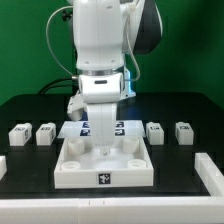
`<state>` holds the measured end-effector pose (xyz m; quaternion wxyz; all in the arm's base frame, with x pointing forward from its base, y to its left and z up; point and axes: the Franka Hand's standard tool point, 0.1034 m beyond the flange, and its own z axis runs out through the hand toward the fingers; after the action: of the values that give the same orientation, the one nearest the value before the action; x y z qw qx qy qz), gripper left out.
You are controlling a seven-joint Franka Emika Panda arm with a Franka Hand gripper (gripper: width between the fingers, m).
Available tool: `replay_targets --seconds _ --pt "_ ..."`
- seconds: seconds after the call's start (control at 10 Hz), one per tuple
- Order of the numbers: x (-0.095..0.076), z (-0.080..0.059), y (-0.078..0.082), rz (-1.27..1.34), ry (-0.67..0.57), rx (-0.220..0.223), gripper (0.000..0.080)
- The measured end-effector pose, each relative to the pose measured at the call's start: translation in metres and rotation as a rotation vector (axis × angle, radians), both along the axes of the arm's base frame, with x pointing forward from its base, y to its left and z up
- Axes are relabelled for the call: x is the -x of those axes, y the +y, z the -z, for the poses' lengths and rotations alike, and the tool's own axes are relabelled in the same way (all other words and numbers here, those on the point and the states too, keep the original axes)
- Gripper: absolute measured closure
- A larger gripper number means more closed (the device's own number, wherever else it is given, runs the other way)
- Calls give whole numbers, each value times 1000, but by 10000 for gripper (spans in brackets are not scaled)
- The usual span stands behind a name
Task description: Assemble one leg
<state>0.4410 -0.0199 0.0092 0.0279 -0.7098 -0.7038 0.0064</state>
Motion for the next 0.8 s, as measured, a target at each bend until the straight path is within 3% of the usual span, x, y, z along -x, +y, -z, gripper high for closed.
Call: replay_targets --seconds 0.2,0.3,0.4,0.5,0.6,0.8 --pt "0 0 0 9 1 0 172" --pt "1 0 0 9 2 1 400" --pt "1 0 0 9 2 1 536" --pt "1 0 0 9 2 1 536" --pt "1 0 0 9 2 1 723" --pt "0 0 -1 10 -2 1 742"
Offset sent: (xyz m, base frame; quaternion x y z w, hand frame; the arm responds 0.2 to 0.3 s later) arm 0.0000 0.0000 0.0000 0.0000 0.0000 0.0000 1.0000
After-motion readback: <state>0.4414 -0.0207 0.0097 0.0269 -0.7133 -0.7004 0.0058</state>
